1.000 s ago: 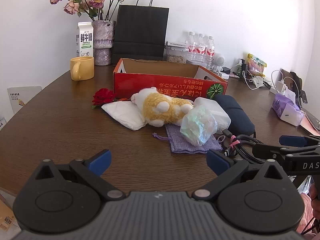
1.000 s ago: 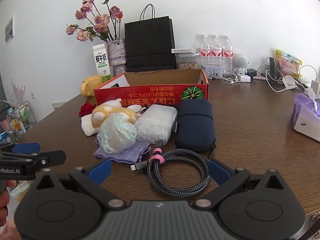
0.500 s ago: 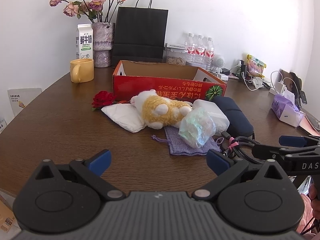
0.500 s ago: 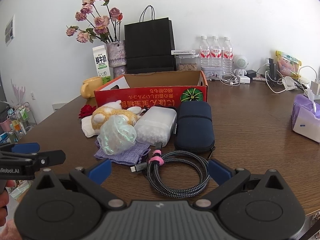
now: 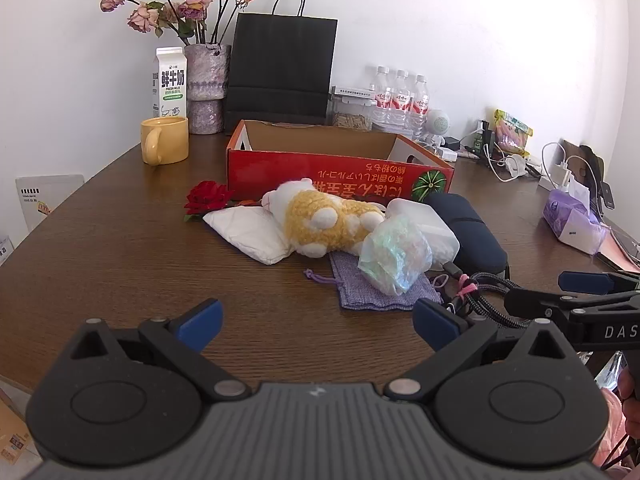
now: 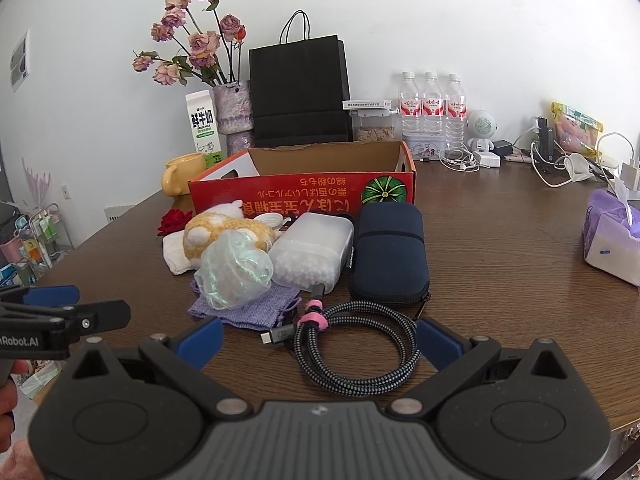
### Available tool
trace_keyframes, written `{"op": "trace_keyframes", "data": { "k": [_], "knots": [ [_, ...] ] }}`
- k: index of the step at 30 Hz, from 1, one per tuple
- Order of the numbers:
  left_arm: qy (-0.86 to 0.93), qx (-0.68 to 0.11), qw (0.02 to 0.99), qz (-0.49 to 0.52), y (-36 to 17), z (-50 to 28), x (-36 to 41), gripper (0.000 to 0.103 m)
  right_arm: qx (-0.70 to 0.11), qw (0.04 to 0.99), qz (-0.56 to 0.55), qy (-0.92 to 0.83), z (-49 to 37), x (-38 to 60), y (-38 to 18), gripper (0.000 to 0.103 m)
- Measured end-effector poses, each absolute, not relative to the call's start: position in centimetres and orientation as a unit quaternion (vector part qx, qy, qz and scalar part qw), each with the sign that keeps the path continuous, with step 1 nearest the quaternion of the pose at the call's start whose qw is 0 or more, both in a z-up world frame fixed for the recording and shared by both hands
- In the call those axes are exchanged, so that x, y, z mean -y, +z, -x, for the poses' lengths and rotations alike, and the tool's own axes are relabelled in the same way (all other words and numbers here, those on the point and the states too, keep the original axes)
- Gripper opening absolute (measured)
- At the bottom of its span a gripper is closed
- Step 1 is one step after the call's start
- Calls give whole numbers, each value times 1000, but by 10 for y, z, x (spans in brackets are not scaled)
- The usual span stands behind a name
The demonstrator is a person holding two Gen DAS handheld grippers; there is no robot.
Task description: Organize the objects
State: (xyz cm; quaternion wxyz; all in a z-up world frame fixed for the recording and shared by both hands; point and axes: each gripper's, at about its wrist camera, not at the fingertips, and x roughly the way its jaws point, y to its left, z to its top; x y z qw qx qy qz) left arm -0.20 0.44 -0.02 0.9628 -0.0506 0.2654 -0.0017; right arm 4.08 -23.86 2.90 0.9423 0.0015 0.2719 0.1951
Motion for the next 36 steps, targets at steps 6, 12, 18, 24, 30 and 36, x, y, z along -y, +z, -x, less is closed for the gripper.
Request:
{"op": "trace_keyframes", "data": {
  "k": [6, 12, 18, 24, 30, 36],
  "knots": [
    [-1, -265, 963, 52, 0, 3, -7, 103, -272, 942, 1, 196, -41, 239, 29, 103],
    [0, -266, 963, 53, -1, 4, -6, 103, -273, 942, 3, 194, -41, 238, 28, 103],
    [-3, -271, 961, 55, -4, 2, -6, 103, -276, 942, 5, 192, -42, 238, 26, 103],
    [-5, -281, 958, 52, -11, -10, -6, 103, -287, 941, 13, 178, -52, 239, 16, 103],
    [-8, -285, 957, 51, -14, -28, -3, 103, -297, 939, 26, 170, -68, 238, 5, 103],
    [-17, -290, 956, 45, -17, -43, 5, 103, -305, 935, 38, 175, -80, 235, -3, 103]
  ]
}}
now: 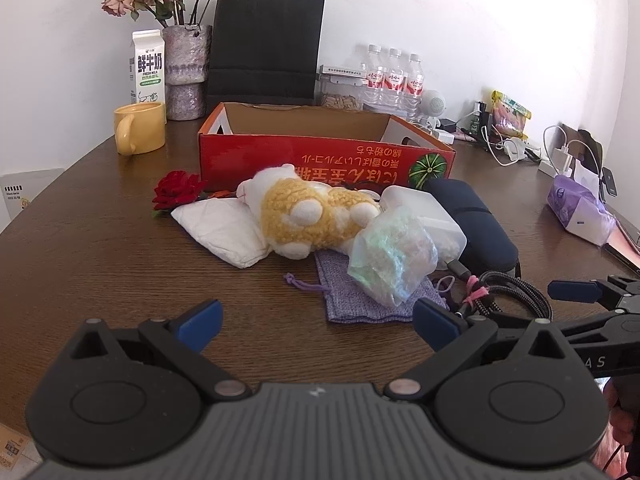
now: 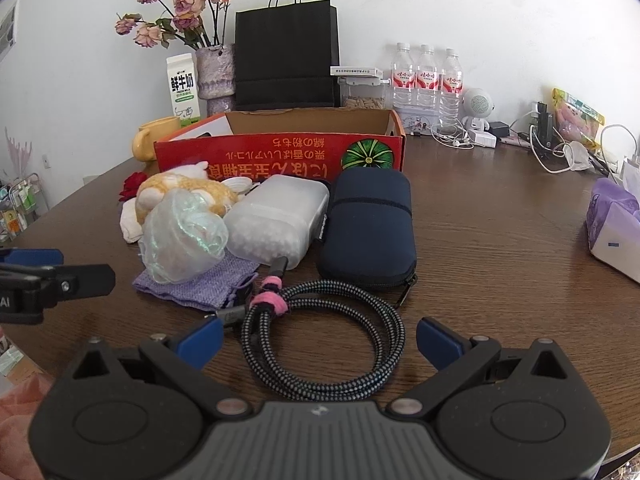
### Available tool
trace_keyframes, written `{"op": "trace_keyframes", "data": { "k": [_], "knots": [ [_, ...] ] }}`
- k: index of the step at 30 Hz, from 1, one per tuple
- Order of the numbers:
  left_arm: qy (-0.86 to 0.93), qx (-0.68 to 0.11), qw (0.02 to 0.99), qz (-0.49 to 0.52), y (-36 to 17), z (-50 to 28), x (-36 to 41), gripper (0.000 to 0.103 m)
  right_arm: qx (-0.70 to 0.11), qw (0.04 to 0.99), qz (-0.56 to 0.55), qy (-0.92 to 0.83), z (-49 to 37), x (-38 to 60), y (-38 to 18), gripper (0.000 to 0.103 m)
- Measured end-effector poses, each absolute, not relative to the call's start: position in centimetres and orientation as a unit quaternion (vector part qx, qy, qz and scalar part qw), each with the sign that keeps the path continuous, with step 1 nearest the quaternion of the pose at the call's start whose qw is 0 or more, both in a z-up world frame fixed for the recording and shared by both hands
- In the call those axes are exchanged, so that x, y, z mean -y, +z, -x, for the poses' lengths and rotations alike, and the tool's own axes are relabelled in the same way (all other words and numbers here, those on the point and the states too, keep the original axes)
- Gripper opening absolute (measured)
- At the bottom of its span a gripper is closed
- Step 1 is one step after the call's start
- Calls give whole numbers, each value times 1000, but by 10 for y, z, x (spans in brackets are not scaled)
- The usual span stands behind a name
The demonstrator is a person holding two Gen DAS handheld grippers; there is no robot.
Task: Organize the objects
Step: 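Grasp the translucent plastic bag with the left gripper while the right gripper grasps the braided cable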
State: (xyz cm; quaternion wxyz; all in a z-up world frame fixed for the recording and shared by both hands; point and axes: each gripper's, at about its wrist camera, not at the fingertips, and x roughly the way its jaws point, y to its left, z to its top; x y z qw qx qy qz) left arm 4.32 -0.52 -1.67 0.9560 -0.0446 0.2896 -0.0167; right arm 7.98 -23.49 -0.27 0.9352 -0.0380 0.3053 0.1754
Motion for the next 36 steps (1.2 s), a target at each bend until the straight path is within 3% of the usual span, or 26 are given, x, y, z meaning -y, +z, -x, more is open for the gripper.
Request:
{"op": "trace_keyframes", "data": {
  "k": [26, 31, 36],
  "knots": [
    [-35, -296, 954, 31, -21, -100, 50, 101, -328, 911, 77, 239, -109, 234, -12, 103],
    [-49, -302, 952, 33, -24, -103, 52, 66, -329, 909, 79, 244, -110, 234, -12, 103],
    [-56, -299, 952, 33, -24, -102, 52, 50, -325, 908, 81, 251, -107, 231, -11, 100]
  ]
}}
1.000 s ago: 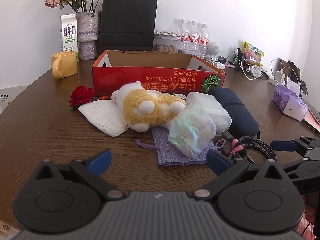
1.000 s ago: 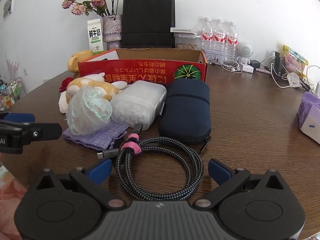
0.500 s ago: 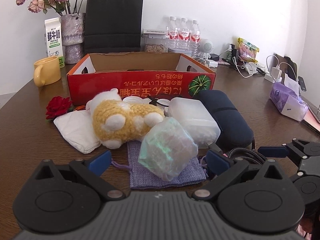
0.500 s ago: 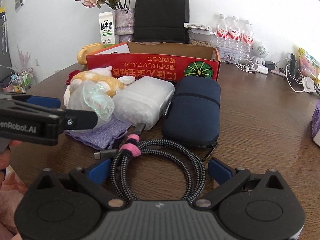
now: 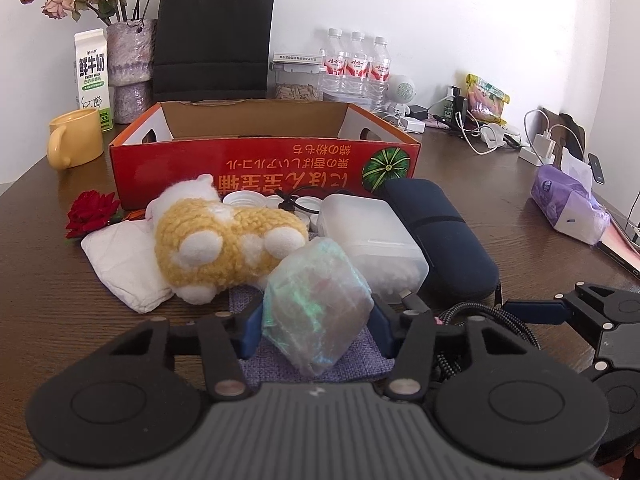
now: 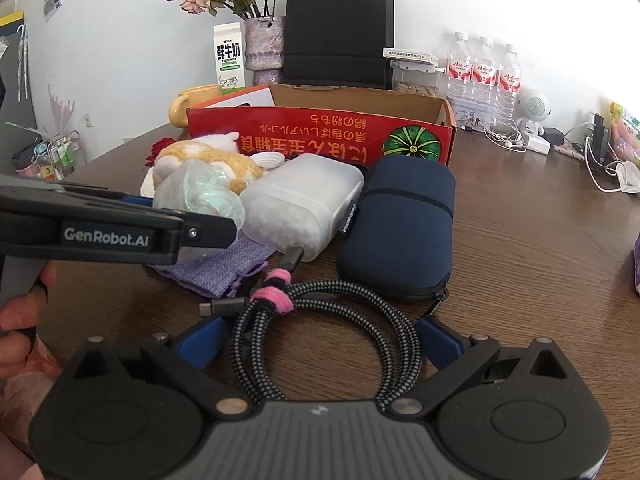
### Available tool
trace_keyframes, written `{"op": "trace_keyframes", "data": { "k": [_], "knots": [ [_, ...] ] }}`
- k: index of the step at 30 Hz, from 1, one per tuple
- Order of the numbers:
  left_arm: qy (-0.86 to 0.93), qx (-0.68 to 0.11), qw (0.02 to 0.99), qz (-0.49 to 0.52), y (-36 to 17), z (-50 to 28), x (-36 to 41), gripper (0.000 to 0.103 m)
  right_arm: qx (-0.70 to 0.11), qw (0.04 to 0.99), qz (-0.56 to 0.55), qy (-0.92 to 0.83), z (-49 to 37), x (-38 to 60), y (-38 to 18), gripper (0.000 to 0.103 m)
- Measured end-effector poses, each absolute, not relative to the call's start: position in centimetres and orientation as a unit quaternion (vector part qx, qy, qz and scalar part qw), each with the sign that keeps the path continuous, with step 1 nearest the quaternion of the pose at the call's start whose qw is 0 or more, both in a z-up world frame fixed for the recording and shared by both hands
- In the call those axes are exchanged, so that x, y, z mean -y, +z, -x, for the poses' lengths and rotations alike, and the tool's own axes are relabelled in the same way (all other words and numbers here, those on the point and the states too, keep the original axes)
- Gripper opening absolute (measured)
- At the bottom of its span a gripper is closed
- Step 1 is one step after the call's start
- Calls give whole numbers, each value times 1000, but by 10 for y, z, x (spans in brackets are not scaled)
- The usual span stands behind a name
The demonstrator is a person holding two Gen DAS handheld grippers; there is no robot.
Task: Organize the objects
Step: 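Grasp the translucent plastic bag with the left gripper while the right gripper grasps the braided cable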
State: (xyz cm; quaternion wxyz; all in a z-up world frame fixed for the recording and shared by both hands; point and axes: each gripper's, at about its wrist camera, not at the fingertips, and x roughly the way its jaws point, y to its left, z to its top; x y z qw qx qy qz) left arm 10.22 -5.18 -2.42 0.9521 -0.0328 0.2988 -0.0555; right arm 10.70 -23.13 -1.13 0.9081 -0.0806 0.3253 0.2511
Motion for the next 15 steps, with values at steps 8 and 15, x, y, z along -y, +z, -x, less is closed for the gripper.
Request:
{"op": "trace_keyframes", "data": {
  "k": [8, 15],
  "knots": [
    [-55, -291, 955, 32, -22, -97, 50, 43, -322, 908, 80, 255, -103, 232, -9, 92],
    [-54, -278, 958, 31, -17, -86, 45, 41, -317, 911, 73, 254, -96, 233, -7, 90]
  ]
}}
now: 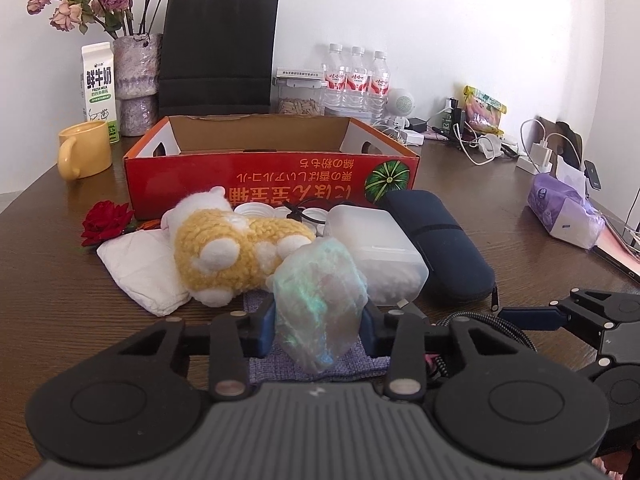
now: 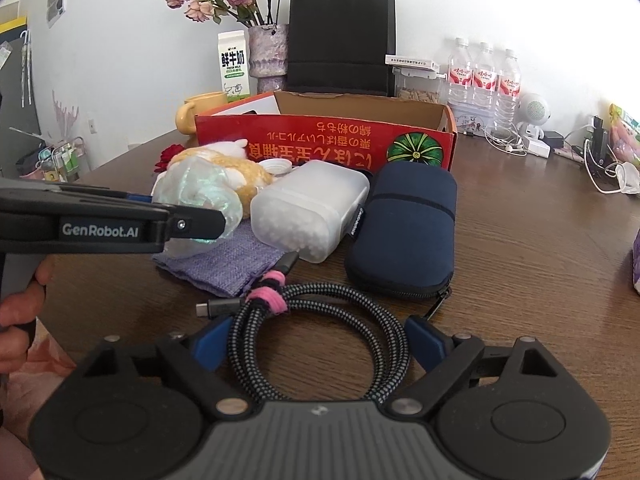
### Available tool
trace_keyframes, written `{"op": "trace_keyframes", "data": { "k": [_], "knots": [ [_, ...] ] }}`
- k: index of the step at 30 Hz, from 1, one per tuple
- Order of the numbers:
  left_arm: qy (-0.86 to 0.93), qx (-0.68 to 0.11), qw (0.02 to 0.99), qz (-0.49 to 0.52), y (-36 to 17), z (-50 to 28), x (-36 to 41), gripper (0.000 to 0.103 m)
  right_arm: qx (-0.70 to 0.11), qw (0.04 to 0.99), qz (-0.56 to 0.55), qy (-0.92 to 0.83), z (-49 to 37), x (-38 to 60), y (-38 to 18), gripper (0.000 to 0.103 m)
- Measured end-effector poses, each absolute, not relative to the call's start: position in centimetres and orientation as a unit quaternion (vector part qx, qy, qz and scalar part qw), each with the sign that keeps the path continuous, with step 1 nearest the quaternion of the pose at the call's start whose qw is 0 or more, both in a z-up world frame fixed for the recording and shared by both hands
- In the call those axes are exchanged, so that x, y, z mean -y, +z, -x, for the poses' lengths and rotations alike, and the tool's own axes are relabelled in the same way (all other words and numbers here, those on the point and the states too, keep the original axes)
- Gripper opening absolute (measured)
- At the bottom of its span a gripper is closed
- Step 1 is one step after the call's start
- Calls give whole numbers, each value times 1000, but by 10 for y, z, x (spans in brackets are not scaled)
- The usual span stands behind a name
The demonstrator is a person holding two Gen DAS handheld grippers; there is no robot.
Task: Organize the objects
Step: 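Grasp the translucent plastic bag with the left gripper while the right gripper grasps the braided cable, then carry the bag and cable into the cardboard box and release both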
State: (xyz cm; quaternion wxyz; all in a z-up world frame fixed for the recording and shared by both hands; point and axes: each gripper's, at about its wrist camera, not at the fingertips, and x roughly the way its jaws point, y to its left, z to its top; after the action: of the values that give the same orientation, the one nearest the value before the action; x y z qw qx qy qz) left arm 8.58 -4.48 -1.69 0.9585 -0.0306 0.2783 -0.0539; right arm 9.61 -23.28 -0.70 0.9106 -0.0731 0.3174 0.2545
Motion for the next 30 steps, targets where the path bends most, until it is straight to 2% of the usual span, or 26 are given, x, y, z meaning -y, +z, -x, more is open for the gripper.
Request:
{"op": "trace_keyframes", "data": {
  "k": [14, 30],
  "knots": [
    [-46, -239, 970, 27, 7, -66, 31, 41, -272, 927, 79, 245, -83, 233, 20, 90],
    [-26, -199, 979, 27, 36, -100, 14, 41, -213, 946, 71, 235, -129, 216, 53, 90]
  ]
}}
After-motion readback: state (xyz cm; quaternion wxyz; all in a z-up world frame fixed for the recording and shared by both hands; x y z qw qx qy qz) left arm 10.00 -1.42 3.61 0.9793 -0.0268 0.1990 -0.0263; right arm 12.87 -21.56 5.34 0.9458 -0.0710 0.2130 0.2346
